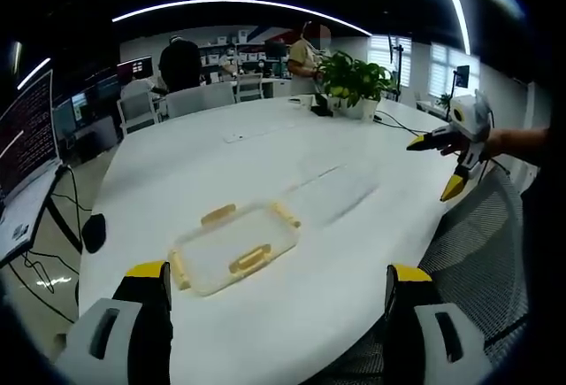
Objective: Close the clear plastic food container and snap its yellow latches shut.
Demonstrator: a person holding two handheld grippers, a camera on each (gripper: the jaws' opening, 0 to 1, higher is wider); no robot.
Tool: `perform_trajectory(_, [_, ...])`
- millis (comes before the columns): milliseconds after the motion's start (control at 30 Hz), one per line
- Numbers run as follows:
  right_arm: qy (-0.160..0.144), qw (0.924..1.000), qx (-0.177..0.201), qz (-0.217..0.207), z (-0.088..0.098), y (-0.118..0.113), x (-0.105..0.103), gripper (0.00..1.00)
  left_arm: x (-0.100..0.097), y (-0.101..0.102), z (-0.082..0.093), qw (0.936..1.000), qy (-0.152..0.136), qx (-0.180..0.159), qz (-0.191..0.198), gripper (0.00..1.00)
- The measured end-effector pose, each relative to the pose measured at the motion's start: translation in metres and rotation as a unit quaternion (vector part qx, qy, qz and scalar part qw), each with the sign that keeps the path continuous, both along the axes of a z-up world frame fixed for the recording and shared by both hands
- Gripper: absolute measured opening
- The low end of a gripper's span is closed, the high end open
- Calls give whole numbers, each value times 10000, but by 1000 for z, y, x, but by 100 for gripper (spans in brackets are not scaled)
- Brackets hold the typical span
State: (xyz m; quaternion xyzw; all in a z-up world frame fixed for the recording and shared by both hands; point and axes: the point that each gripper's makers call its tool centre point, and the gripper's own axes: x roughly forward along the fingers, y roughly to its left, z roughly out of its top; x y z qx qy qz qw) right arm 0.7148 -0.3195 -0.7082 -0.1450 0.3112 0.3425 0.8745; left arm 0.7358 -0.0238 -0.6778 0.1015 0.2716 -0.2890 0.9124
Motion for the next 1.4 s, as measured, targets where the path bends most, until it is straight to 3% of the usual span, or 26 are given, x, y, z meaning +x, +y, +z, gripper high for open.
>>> perform_trajectory(600, [145,9996,61,238,8,5,1,98,2,11,-2,9999,50,33,-108,98])
perform_trajectory(867, [203,9984,-82,514,14,10,2,96,7,18,-4,9998,96,40,-147,97])
perform_trajectory(1400, [212,9946,-176,1001,26,28,18,90,17,24,-1,9981,190,262,-525,92])
